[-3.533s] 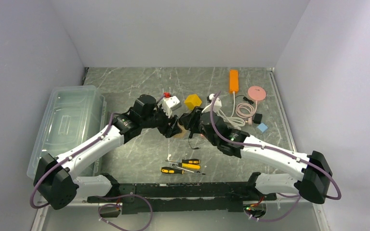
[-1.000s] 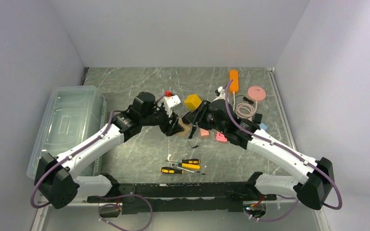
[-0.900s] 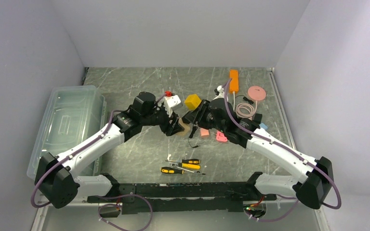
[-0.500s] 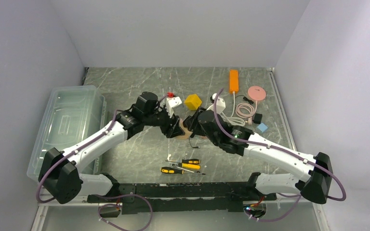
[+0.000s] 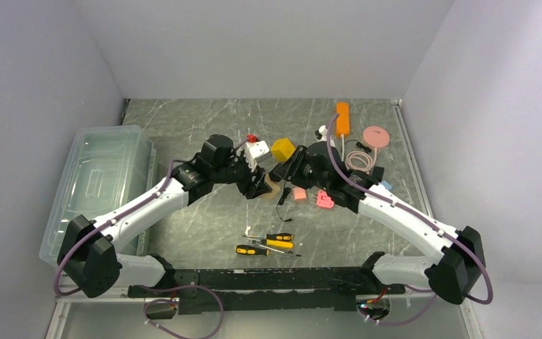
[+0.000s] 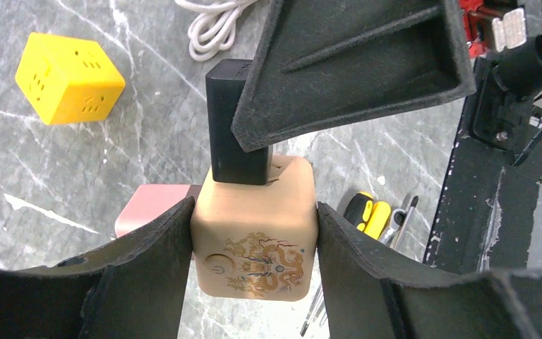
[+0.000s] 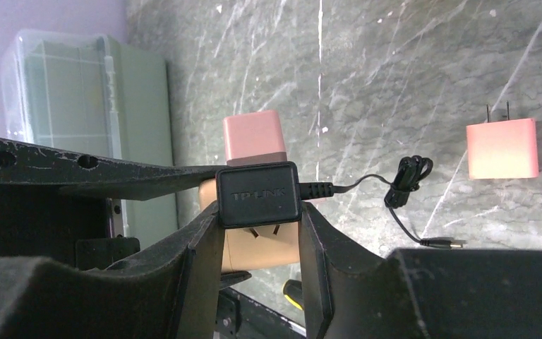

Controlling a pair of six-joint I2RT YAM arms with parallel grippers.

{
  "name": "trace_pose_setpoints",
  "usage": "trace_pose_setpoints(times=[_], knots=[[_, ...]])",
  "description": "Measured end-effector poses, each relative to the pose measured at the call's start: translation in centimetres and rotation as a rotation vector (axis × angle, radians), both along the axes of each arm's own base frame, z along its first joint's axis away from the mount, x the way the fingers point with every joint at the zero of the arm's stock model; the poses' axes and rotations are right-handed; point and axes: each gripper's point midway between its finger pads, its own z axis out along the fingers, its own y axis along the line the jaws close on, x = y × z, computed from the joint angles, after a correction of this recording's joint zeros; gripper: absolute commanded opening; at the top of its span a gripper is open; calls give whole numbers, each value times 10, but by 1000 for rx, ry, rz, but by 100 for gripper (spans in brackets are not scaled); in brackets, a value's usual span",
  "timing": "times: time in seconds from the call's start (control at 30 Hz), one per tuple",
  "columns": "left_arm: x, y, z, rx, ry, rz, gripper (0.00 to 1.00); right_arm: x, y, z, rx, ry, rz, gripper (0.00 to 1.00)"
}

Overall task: Pull the plug off the socket
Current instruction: Remove the plug from the socket.

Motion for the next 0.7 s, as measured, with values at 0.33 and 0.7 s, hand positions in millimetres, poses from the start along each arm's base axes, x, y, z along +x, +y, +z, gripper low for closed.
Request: trace_pose_setpoints(times=[0.33,0.7], knots=[[6,1,-19,42,39,28,0,3,2,-15,-52,12,54,0],[-3,4,-30,28,150,-16,0,-11,9,-18,-198,-106,-18,0]])
